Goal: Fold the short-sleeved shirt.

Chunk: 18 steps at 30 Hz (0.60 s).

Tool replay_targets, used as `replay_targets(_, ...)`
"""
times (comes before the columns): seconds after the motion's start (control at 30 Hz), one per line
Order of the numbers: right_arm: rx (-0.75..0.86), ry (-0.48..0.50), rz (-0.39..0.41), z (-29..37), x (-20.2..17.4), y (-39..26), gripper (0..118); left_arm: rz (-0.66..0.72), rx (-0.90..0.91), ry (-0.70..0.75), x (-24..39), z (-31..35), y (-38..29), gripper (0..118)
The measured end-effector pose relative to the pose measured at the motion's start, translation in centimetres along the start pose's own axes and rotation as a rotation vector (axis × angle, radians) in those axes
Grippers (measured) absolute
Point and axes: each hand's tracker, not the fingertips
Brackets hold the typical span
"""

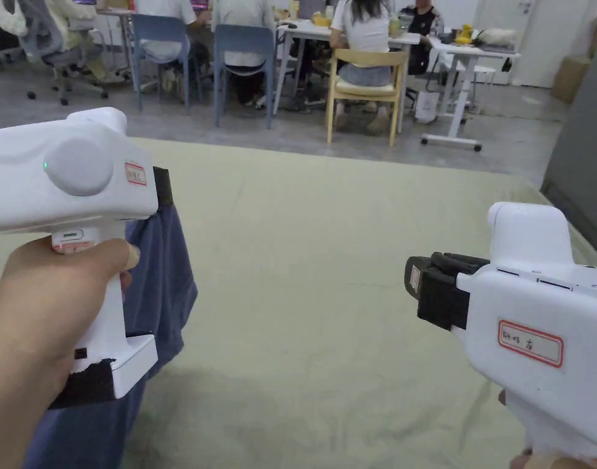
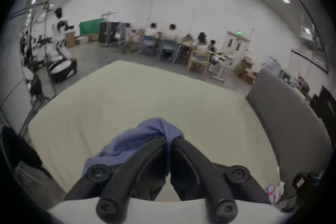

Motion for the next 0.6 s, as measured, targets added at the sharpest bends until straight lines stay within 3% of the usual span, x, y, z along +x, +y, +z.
replay_targets(0.3,0.093,-0.182,-0.032,10.3,6.9,-0.1,2,-0.16,-0.135,-0.292,18.9,-1.6,-5.5,0)
replay_targets(0.6,0.043,-0.285,-0.079,11.9,11.2,-2.8,2,-0.371,-0.495,-0.412,30.2,-9.5,-23.5,0)
